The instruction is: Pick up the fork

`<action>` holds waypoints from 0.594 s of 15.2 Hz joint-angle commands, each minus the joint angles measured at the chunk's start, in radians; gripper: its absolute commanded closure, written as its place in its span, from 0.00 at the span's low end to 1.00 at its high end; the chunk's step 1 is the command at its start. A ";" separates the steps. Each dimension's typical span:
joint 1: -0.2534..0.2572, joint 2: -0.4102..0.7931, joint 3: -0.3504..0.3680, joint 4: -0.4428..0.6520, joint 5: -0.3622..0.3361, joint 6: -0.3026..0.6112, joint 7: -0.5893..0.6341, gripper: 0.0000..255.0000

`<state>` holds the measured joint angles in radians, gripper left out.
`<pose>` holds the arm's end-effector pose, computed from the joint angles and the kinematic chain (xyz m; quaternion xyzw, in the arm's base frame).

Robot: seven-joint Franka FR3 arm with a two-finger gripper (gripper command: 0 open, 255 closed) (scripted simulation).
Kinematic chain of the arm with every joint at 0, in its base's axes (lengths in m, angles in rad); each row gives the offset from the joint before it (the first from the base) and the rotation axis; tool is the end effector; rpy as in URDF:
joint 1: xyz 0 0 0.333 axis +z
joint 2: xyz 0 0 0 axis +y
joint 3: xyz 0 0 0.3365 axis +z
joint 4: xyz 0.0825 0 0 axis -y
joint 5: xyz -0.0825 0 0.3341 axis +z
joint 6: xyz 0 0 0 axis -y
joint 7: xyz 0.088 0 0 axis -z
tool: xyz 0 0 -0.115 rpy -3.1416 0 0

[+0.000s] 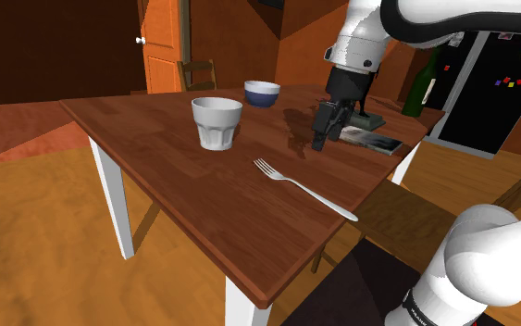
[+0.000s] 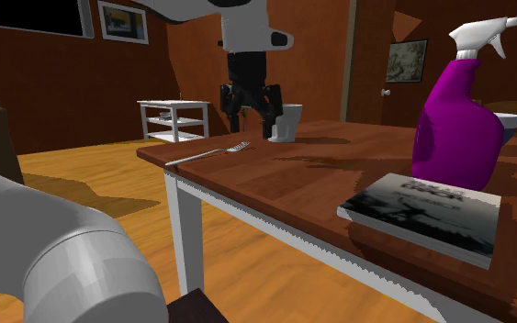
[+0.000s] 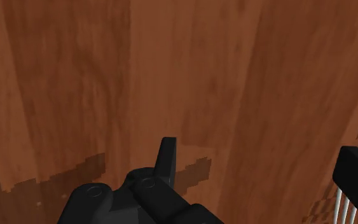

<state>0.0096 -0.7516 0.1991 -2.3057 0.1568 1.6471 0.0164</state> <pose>0.2526 0.0953 0.6108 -0.9966 -0.0697 -0.0404 0.0142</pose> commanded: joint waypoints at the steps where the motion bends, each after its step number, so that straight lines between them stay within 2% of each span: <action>1: 0.006 0.032 0.055 0.019 0.025 0.017 0.069 0.00; 8: -0.001 0.190 0.231 0.134 0.064 0.077 0.289 0.00; 9: 0.000 0.188 0.233 0.120 0.066 0.090 0.288 0.00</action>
<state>0.0100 -0.5737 0.4184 -2.1873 0.2199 1.7268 0.2871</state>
